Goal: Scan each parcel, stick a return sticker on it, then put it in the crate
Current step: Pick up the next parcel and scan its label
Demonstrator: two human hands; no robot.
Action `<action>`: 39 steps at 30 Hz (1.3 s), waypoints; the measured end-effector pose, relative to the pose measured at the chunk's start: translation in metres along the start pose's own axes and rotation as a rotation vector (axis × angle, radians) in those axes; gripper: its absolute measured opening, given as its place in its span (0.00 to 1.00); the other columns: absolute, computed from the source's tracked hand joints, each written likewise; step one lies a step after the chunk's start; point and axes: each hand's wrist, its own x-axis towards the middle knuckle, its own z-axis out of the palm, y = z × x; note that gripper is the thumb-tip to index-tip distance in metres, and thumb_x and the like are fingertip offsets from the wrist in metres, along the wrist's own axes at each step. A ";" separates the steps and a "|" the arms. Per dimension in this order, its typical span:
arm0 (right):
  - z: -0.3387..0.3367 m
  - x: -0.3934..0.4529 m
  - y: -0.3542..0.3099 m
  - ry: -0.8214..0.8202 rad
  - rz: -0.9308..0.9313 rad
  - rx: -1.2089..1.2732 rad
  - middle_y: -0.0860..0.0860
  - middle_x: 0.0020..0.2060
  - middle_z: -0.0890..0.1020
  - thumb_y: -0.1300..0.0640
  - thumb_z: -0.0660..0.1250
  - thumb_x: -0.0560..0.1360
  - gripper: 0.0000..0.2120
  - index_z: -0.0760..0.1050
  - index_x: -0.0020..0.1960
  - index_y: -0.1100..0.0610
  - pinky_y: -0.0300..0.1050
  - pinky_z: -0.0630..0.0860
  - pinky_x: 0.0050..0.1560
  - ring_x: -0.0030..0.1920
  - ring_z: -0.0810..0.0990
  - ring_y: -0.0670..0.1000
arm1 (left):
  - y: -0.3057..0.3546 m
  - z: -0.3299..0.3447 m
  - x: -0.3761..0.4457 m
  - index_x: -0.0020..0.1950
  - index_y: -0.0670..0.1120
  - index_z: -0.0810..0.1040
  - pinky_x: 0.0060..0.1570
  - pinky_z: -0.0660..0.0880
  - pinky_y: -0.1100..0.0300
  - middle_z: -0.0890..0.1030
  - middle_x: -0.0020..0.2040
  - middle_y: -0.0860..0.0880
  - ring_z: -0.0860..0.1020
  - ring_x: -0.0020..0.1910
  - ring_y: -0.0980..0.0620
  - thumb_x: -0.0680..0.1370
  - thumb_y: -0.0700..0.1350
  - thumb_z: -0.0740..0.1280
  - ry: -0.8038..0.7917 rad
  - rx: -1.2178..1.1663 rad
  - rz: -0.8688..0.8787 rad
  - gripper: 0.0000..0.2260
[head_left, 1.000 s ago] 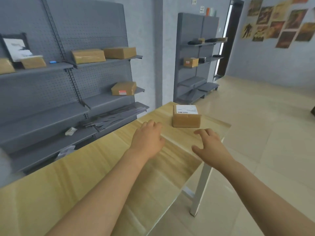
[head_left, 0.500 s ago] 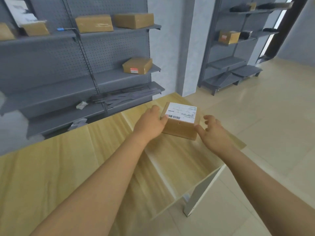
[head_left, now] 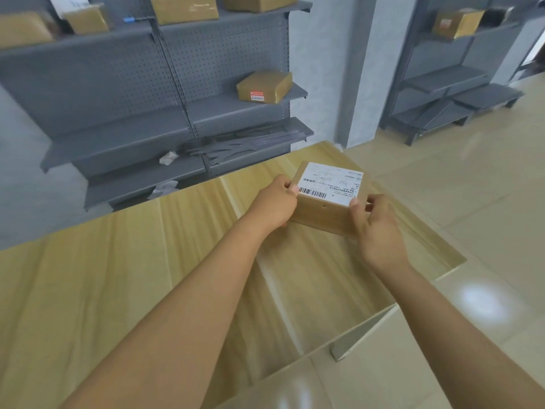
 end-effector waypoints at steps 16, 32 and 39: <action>0.013 -0.013 -0.022 -0.124 -0.012 0.250 0.49 0.62 0.75 0.46 0.61 0.79 0.20 0.68 0.67 0.54 0.59 0.72 0.62 0.61 0.75 0.52 | -0.021 -0.024 -0.036 0.55 0.53 0.70 0.52 0.79 0.48 0.78 0.50 0.51 0.79 0.47 0.48 0.81 0.51 0.58 0.115 -0.168 -0.076 0.05; 0.176 -0.188 -0.218 -0.616 -0.249 0.428 0.42 0.60 0.77 0.46 0.65 0.76 0.20 0.71 0.67 0.46 0.51 0.75 0.60 0.55 0.78 0.44 | -0.190 -0.275 -0.235 0.43 0.52 0.68 0.43 0.81 0.53 0.78 0.42 0.53 0.81 0.36 0.52 0.82 0.53 0.53 0.476 -0.213 -0.277 0.11; 0.259 -0.296 -0.283 -0.911 -0.278 0.373 0.44 0.63 0.76 0.49 0.67 0.76 0.23 0.65 0.69 0.48 0.37 0.74 0.48 0.53 0.77 0.40 | -0.289 -0.354 -0.359 0.63 0.51 0.70 0.30 0.76 0.63 0.82 0.43 0.49 0.81 0.31 0.51 0.82 0.51 0.58 0.499 -0.330 -0.467 0.11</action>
